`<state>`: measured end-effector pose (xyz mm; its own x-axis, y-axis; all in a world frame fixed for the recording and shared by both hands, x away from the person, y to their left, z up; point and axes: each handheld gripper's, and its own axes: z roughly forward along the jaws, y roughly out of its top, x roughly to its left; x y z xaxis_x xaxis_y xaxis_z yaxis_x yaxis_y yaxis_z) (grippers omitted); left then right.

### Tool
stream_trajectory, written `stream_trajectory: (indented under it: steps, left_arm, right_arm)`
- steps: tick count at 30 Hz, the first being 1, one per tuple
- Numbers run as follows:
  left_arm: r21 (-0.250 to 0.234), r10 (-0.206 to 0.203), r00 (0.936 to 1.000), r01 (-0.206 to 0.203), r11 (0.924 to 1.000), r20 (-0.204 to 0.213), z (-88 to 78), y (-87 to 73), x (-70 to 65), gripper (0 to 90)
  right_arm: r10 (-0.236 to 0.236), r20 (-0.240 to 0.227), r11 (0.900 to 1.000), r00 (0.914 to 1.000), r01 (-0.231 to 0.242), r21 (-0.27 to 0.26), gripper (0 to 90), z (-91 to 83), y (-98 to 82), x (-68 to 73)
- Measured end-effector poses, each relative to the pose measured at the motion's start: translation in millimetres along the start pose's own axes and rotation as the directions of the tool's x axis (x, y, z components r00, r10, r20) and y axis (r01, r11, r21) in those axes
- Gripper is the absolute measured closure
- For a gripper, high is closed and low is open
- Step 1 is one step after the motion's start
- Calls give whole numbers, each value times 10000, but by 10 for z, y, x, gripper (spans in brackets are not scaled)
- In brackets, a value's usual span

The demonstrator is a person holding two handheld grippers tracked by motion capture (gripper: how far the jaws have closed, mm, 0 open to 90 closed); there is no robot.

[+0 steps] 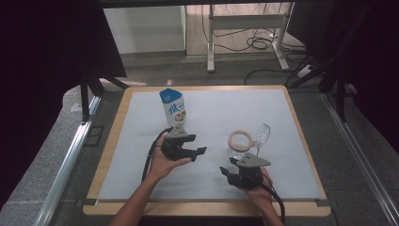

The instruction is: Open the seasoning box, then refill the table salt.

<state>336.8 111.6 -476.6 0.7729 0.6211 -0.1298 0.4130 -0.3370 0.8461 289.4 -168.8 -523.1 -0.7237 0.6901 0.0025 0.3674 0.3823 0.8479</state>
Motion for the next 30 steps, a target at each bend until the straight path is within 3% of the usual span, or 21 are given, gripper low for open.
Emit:
stream_trajectory:
  steps: [6, 15, 24, 30]
  left_arm:
    - [43, -149, 9993, 151, 9999, -343, -97, -137, 87, 337]
    - [-169, -681, 9941, 669, 9976, -849, -226, -312, 230, 337]
    - [-290, -791, 9857, 756, 9967, -1487, -365, -314, 379, 336]
    - [-354, -873, 9769, 819, 9960, -1949, -421, -311, 522, 341]
  right_arm:
    - [3, -36, 10000, 10000, -3, 10, 464, 15, 3, 4]
    - [36, -64, 10000, 10000, -36, 31, 464, 48, 13, 14]
    - [-68, -111, 10000, 9999, 68, 48, 462, 57, 37, 37]
    - [-93, -155, 9999, 9998, 94, 77, 462, 68, 36, 39]
